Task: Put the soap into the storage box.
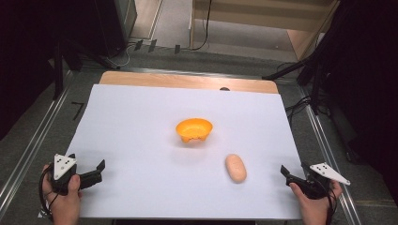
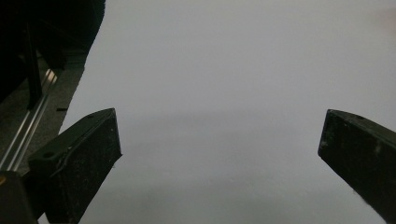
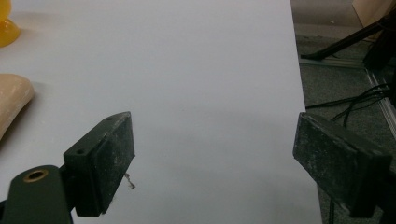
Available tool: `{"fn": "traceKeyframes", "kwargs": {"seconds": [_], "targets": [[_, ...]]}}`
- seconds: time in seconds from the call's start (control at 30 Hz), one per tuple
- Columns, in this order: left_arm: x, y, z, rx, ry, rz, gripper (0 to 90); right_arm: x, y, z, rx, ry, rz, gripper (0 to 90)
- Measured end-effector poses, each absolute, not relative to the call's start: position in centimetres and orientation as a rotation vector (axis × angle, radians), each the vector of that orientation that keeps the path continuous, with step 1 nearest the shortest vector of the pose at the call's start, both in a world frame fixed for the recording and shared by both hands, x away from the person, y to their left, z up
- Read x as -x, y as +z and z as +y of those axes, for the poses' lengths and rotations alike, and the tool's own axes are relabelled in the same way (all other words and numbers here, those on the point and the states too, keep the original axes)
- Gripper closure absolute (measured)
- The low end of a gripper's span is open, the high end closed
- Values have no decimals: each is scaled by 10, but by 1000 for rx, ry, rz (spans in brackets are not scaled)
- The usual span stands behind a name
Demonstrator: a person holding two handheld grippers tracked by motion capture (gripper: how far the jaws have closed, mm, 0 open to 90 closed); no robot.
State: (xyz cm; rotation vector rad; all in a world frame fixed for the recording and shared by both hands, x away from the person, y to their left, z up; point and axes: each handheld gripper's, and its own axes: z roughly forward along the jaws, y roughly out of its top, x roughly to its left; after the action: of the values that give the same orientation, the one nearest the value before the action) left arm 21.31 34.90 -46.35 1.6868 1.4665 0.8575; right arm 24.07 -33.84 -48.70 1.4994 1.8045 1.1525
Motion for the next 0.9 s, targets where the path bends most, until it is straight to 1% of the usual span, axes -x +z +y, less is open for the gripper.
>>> {"fn": "traceKeyframes", "kwargs": {"seconds": [0.13, 0.27, 0.4, 0.63, 0.67, 0.9], "targets": [[-214, -464, 349, -1692, 853, 1465, 0, -241, -487, -337, -1499, 1138, 1807, 139], [-214, -464, 349, -1690, 847, 1468, 0, -242, -486, -339, -1532, 1144, 1802, 170], [-215, -464, 349, -1697, 841, 1475, 0, -242, -485, -340, -1560, 1134, 1796, 180], [-215, -464, 349, -1701, 844, 1473, 0, -244, -482, -335, -1542, 1088, 1847, 225], [-215, -464, 349, -1703, 844, 1474, 0, -246, -480, -333, -1522, 1070, 1875, 280], [-216, -464, 346, -1730, 852, 1472, 0, -252, -468, -326, -1432, 1036, 2001, 384]]}}
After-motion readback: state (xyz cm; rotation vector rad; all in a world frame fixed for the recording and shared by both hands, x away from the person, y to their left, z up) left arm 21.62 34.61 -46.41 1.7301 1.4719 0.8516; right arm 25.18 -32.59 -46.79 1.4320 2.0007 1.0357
